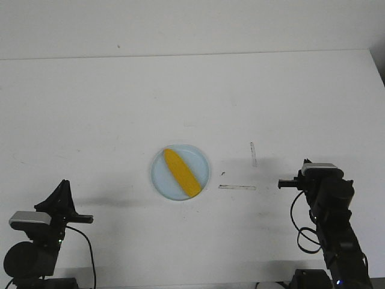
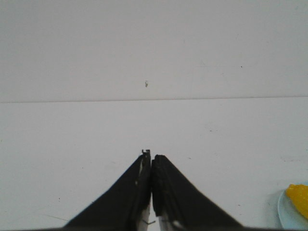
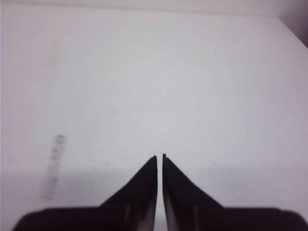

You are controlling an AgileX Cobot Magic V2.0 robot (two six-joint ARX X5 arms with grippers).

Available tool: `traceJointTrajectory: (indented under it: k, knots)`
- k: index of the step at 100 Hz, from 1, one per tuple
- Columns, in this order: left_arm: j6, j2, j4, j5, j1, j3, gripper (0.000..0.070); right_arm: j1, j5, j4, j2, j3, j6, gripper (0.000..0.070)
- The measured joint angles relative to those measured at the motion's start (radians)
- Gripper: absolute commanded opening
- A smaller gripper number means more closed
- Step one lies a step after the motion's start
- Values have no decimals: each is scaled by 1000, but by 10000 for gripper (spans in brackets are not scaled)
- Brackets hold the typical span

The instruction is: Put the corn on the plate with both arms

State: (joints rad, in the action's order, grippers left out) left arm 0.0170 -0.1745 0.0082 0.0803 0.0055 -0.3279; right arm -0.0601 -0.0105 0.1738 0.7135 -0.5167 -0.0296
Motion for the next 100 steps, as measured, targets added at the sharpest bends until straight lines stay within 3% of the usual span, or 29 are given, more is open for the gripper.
traceJointTrajectory:
  k: [10, 55, 100]
  knots:
    - [0, 0, 0, 0, 0, 0, 4, 0, 61, -5, -95, 32, 1, 15]
    - [0, 0, 0, 0, 0, 0, 4, 2, 64, 72, -439, 61, 92, 15]
    - [0, 0, 0, 0, 0, 0, 4, 2, 64, 68, -511, 61, 98, 15]
